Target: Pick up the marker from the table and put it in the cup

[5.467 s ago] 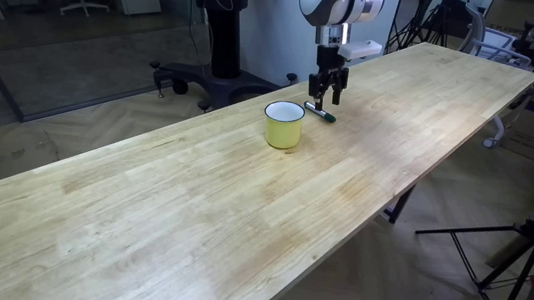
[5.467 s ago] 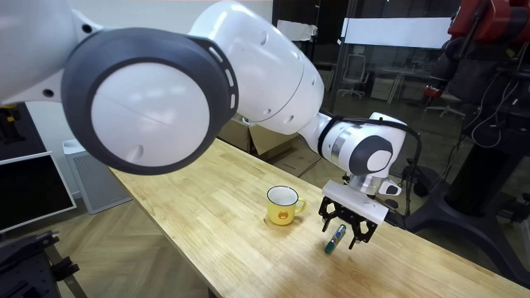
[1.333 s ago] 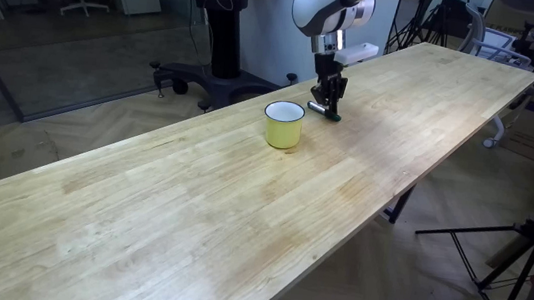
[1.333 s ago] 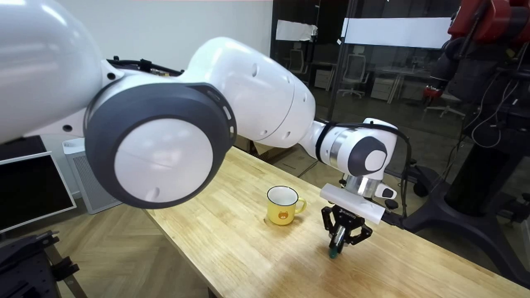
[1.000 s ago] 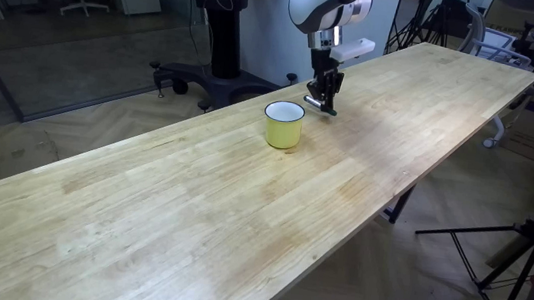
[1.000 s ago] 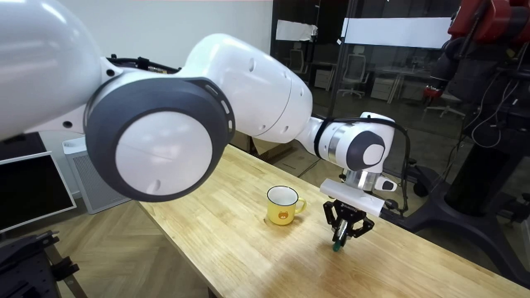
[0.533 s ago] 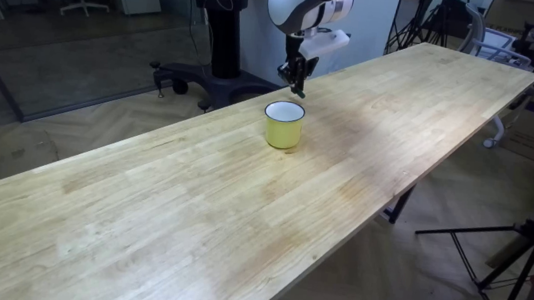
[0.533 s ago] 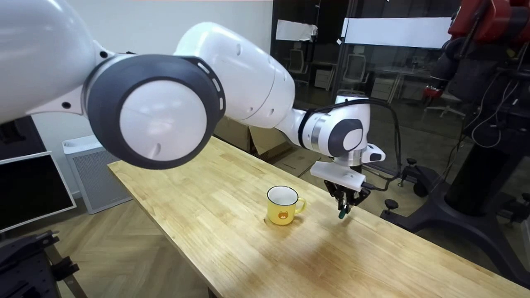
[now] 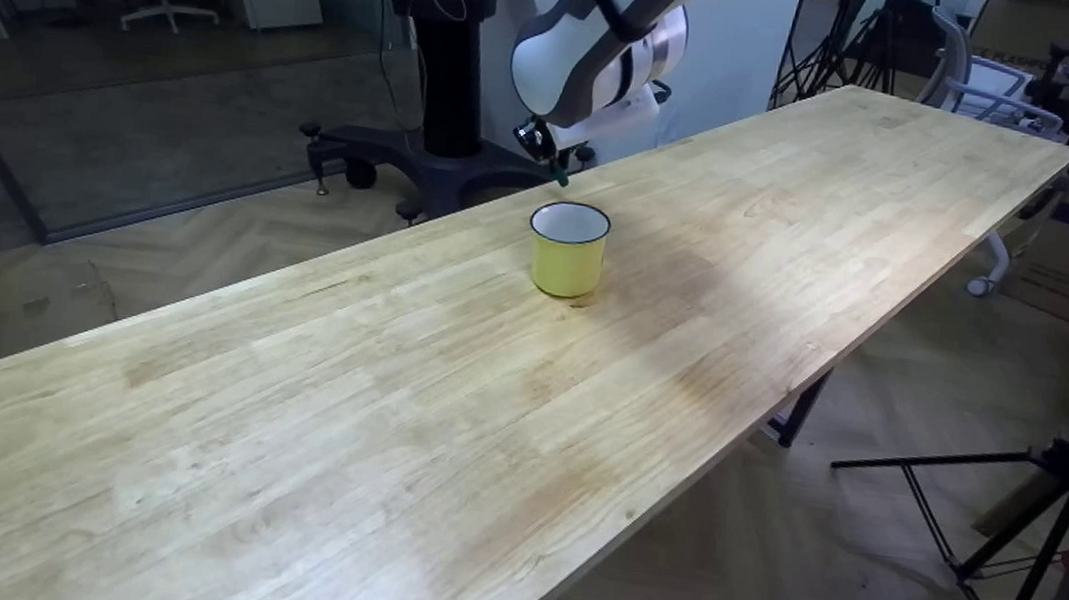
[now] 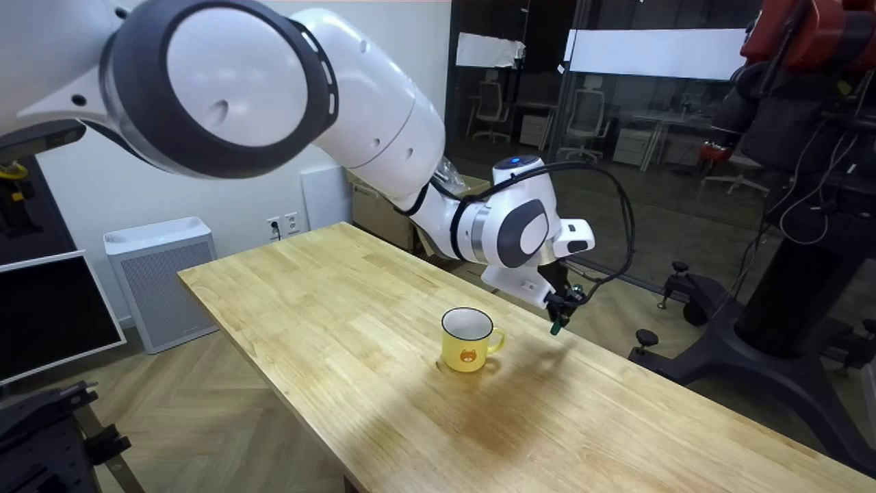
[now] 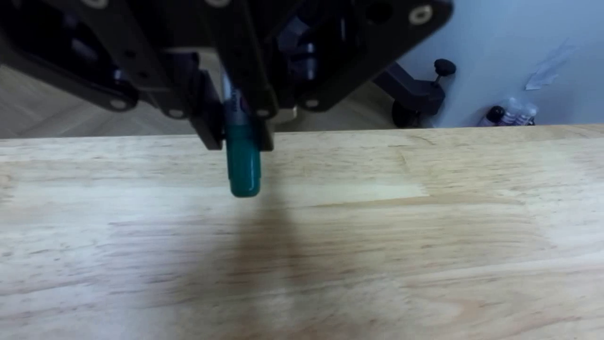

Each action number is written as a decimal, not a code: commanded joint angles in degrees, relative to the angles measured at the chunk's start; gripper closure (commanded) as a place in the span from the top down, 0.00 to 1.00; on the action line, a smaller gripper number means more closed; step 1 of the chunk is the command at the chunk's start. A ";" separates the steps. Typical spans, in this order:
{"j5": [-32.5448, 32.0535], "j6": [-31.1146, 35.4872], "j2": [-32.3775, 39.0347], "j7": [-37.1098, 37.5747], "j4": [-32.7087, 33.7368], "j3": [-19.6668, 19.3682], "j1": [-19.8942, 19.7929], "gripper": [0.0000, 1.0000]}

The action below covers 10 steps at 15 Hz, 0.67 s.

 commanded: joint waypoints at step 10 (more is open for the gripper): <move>-3.50 -3.20 -25.17 21.19 -37.02 -7.65 14.04 0.05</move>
